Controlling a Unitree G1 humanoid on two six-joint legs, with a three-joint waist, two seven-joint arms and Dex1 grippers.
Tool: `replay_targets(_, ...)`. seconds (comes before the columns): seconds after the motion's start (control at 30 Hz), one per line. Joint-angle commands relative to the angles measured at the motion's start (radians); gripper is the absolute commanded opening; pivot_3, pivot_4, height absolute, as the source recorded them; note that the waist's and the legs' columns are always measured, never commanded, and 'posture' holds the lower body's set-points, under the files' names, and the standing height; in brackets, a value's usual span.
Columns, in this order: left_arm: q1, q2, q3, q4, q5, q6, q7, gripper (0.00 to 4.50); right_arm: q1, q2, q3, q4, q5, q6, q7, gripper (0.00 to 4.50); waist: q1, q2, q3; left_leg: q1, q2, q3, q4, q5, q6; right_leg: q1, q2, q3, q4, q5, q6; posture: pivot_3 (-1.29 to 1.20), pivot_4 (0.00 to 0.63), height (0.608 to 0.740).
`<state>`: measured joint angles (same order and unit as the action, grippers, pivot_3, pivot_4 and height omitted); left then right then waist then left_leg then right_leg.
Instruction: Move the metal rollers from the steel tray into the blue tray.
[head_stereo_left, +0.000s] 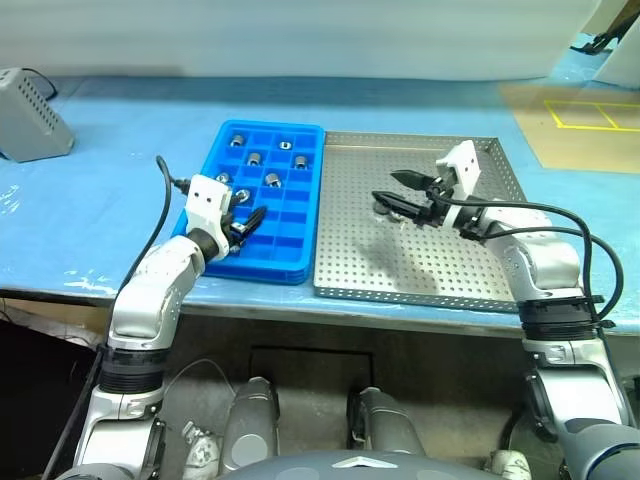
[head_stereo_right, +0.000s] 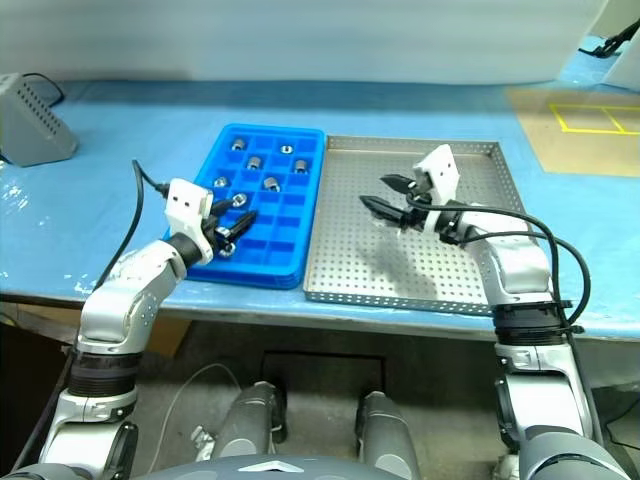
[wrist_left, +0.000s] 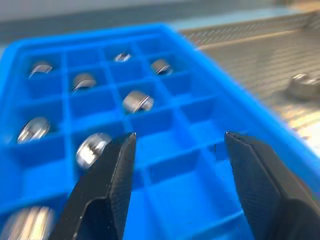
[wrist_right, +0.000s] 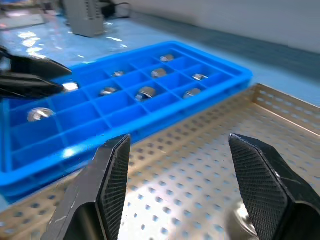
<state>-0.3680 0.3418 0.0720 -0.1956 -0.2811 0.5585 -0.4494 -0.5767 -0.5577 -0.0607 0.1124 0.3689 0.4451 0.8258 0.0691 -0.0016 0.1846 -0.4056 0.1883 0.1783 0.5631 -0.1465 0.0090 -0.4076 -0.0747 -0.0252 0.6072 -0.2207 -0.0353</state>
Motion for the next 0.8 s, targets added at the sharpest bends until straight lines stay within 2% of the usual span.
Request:
replay_targets(0.03,-0.015,0.005,-0.012,-0.003,-0.021,-0.071,-0.057,3.03,-0.016,-0.055,-0.049,0.068,-0.045,-0.008,-0.053,3.19,-0.004,0.0,0.0,0.0,0.0,0.0,0.0,0.0,0.0,0.0,0.0,0.0,0.0,0.0,0.0,-0.14,0.15,0.74)
replay_targets(0.07,-0.016,0.006,-0.014,-0.004,-0.024,-0.085,-0.069,3.03,-0.019,-0.063,-0.053,0.097,-0.053,-0.015,-0.061,3.19,-0.007,0.0,0.0,0.0,0.0,0.0,0.0,0.0,0.0,0.0,0.0,0.0,0.0,0.0,0.0,-0.14,0.15,0.74)
replay_targets(0.1,-0.02,0.0,-0.012,-0.005,-0.037,-0.101,-0.085,3.03,-0.106,0.019,-0.021,0.286,-0.104,-0.074,-0.15,3.19,-0.012,0.0,0.0,0.0,0.0,0.0,0.0,0.0,0.0,0.0,0.0,0.0,0.0,0.0,0.0,-0.15,0.15,0.74)
replay_targets(0.17,-0.026,-0.009,-0.011,-0.005,-0.051,-0.122,-0.103,3.03,-0.226,0.129,0.018,0.539,-0.174,-0.158,-0.264,3.19,-0.047,-0.001,-0.001,0.002,0.001,0.001,0.001,0.0,0.0,0.0,0.001,0.001,0.002,0.001,-0.001,-0.15,0.15,0.74)
replay_targets(0.23,-0.027,-0.015,-0.016,0.0,-0.052,-0.144,-0.115,3.03,-0.297,0.169,0.015,0.689,-0.211,-0.214,-0.293,3.19,-0.063,-0.001,-0.001,0.002,0.001,0.001,0.003,0.001,-0.002,-0.003,0.001,0.001,0.004,0.003,-0.005,-0.15,0.15,0.74)
replay_targets(0.3,-0.025,-0.018,-0.023,0.007,-0.052,-0.16,-0.122,3.03,-0.345,0.183,0.007,0.796,-0.228,-0.259,-0.296,3.19,-0.059,0.001,0.0,0.001,0.003,0.0,0.002,0.002,-0.003,-0.005,0.001,0.0,0.007,0.003,-0.005,-0.15,0.15,0.74)
replay_targets(0.57,-0.009,-0.017,-0.028,0.008,-0.047,-0.195,-0.109,3.03,-0.439,0.21,0.011,1.118,-0.283,-0.394,-0.253,3.19,-0.049,0.003,-0.001,-0.006,0.003,0.001,0.008,0.001,0.001,-0.011,0.001,0.0,0.009,0.003,-0.006,-0.1,0.15,0.74)
replay_targets(0.8,0.016,-0.017,-0.026,-0.011,-0.047,-0.197,-0.089,3.03,-0.436,0.209,0.029,1.181,-0.315,-0.438,-0.115,3.19,-0.043,0.003,-0.001,-0.004,0.004,0.001,0.013,0.0,0.001,-0.009,0.0,0.0,0.016,0.003,-0.006,-0.09,0.15,0.74)
